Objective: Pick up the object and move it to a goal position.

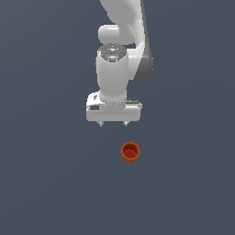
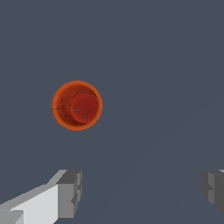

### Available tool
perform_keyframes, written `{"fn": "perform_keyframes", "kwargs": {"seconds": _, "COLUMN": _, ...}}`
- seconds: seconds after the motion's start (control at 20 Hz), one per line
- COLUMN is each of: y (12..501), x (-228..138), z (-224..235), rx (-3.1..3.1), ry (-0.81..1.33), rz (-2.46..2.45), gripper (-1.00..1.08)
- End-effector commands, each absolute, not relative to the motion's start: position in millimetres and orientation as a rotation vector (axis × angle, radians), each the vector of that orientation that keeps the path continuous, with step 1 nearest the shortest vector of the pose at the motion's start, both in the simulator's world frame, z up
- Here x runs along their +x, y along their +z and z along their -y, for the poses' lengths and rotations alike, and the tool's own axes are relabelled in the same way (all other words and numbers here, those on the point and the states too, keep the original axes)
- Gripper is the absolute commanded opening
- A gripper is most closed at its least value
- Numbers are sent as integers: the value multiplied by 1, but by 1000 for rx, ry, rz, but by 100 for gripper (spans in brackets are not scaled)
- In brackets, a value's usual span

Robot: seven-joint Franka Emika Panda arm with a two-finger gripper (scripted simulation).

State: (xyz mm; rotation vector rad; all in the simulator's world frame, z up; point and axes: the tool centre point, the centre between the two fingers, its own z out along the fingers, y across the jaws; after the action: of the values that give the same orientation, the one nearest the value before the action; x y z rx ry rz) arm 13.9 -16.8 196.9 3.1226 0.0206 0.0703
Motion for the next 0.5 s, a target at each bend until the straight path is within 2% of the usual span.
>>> {"fn": "perform_keyframes", "kwargs": {"seconds": 0.0, "y": 197, "x": 14, "z": 17, "rx": 3123, "ry": 70, "rz": -21, "gripper": 28}}
{"fn": "perform_keyframes", "kwargs": {"seconds": 0.45, "y": 195, "x": 16, "z": 3, "rx": 3111, "ry": 77, "rz": -100, "gripper": 28}}
